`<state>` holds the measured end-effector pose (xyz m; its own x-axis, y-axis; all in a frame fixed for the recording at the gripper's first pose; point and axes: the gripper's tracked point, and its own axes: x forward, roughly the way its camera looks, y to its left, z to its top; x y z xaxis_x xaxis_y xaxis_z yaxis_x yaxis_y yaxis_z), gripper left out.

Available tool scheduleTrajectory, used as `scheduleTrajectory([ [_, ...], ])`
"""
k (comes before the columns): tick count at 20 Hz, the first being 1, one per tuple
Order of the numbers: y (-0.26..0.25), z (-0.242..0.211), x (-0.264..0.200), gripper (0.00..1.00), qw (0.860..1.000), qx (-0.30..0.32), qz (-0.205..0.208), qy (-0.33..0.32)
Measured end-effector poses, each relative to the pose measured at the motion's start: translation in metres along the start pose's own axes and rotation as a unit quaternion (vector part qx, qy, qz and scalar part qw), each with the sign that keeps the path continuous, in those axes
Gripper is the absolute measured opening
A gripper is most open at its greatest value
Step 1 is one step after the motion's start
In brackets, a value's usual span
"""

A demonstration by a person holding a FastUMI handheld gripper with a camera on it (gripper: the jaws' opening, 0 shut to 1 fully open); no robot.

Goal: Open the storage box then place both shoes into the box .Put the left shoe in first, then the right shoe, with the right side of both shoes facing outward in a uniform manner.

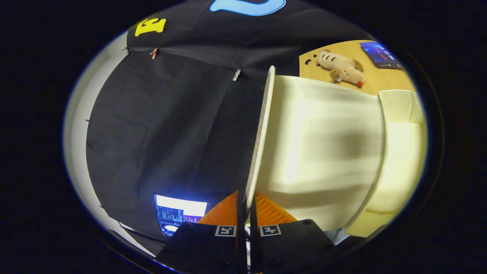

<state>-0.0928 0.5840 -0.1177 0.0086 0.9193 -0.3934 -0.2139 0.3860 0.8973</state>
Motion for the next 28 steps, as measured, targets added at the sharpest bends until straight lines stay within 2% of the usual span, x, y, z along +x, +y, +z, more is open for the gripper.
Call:
scheduleTrajectory([
  [2, -0.003, -0.002, 0.005, 0.08, 1.0, -0.003, -0.011, 0.004],
  [5, -0.017, -0.003, -0.006, 0.62, 0.999, -0.04, -0.026, 0.001],
  [7, -0.025, 0.007, -0.03, 0.97, 0.997, -0.064, -0.039, -0.021],
  [10, -0.047, 0.03, -0.08, 0.98, 0.989, -0.103, -0.075, -0.079],
  [12, -0.068, 0.043, -0.126, 0.98, 0.977, -0.138, -0.114, -0.12],
  [17, -0.135, 0.065, -0.243, 0.98, 0.93, -0.212, -0.231, -0.193],
  [20, -0.192, 0.066, -0.302, 0.98, 0.9, -0.234, -0.307, -0.201],
  [22, -0.229, 0.061, -0.335, 0.98, 0.885, -0.238, -0.345, -0.201],
  [25, -0.282, 0.045, -0.369, 0.98, 0.873, -0.226, -0.388, -0.19],
  [28, -0.332, 0.034, -0.384, 0.99, 0.872, -0.207, -0.412, -0.167],
])
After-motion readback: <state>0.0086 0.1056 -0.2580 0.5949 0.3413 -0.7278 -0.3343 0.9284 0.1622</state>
